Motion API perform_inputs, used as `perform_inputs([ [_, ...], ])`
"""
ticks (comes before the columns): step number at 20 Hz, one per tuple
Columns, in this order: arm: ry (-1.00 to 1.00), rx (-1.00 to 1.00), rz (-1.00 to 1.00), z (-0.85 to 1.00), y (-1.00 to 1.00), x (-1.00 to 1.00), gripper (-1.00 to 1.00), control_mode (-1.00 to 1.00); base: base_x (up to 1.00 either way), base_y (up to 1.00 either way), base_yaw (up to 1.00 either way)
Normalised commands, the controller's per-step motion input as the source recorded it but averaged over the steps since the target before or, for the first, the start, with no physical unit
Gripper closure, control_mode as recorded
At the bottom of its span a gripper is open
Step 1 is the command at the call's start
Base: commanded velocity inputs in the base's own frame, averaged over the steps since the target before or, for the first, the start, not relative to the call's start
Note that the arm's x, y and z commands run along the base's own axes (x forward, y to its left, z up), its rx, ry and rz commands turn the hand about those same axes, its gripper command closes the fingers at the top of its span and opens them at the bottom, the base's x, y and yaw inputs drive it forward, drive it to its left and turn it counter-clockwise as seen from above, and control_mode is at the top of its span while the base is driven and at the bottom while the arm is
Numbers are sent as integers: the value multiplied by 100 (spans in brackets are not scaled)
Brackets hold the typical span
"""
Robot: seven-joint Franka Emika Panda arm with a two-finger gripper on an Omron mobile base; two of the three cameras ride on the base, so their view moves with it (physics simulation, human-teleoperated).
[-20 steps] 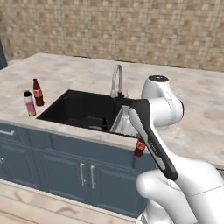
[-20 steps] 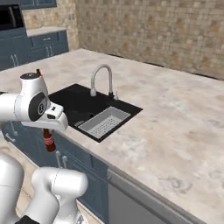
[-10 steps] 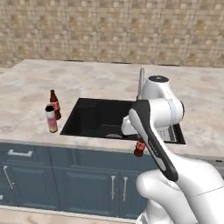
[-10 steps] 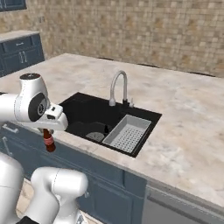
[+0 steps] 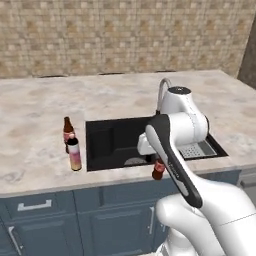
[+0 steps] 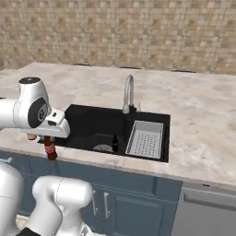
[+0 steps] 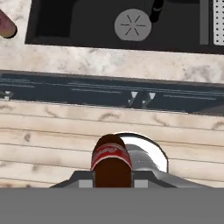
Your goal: Place the large bottle from the dining counter next to the other large bottle outside the sink, and place the small bottle from the dining counter next to the other small bottle inside the sink.
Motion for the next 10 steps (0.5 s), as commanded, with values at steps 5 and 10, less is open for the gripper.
perform_inputs([
  [5, 0, 0, 0, 0, 0, 0, 100, 100, 17, 33, -45],
  [10, 0, 0, 0, 0, 0, 0, 100, 100, 25, 4, -17],
])
